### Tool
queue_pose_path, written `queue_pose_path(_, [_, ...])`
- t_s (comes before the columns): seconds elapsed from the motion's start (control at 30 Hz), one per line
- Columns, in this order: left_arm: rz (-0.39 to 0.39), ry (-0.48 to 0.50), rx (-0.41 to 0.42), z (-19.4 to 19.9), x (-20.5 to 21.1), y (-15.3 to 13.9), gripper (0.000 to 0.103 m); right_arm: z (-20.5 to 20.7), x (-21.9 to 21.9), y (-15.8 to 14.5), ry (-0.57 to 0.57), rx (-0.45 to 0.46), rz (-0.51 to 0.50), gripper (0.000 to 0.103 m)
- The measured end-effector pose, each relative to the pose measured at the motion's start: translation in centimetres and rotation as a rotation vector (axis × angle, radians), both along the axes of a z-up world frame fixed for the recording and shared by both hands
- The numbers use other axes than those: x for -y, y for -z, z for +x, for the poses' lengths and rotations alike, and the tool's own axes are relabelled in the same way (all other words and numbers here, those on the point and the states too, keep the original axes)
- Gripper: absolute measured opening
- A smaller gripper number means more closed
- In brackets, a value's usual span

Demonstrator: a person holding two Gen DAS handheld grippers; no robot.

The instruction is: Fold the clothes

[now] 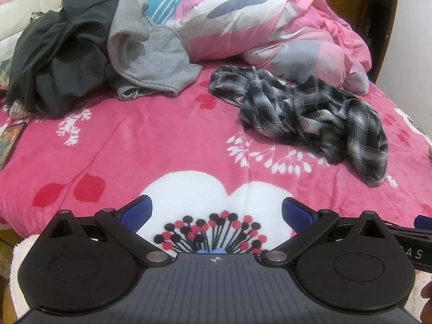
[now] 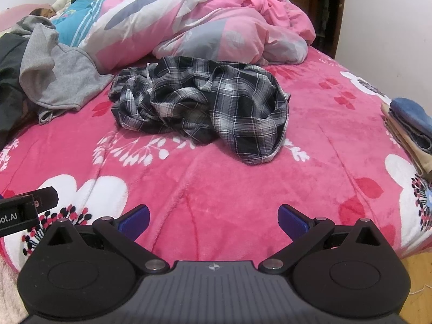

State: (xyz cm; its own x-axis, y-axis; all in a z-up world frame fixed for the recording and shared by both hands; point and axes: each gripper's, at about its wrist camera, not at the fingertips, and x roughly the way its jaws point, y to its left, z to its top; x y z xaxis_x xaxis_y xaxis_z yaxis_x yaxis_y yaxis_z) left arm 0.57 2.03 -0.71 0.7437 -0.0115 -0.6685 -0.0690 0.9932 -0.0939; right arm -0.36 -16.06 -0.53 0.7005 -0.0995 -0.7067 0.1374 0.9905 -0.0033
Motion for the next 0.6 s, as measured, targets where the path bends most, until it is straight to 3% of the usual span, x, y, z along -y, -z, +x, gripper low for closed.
queue_pose_path(0.6, [-0.001,0.002,0.002,0.11,0.06,0.04,0.103,0.18,-0.24,-0.12,-0.001,0.002,-0.009,0.103])
